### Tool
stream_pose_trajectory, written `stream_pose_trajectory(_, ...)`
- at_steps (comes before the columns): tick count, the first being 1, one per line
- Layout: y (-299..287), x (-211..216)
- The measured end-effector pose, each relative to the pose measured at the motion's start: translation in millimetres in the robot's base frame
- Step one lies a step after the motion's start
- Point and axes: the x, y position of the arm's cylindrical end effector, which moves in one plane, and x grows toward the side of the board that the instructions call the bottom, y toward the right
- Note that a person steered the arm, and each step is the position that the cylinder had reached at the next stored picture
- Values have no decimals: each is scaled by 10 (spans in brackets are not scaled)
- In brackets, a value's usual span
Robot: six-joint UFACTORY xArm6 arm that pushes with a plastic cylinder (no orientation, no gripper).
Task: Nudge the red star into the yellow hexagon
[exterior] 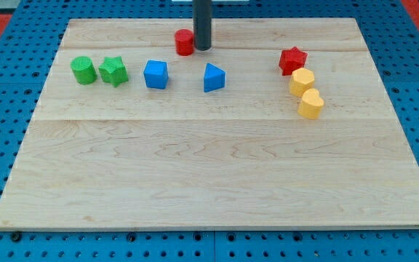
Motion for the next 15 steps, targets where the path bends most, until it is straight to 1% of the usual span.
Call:
stream_pose_trajectory(1, 891, 56)
stream_pose_trajectory(2, 1222, -261)
stream_pose_trajectory(3, 1517, -285)
stream_pose_trajectory(4, 1665, -94)
stream_pose_trajectory(5, 1576, 242)
stream_pose_trajectory(6, 1045, 330)
stream_pose_trajectory(7, 676, 326)
stream_pose_trajectory(9, 986, 280)
stream_pose_trajectory(10, 996, 245)
stream_pose_trajectory(11, 1767, -100)
stream_pose_trajectory(12, 2644, 751)
stream_pose_trajectory(13, 2738, 1190)
stream_pose_trajectory(14, 2727, 1823)
stream_pose_trajectory(15, 2179, 1789)
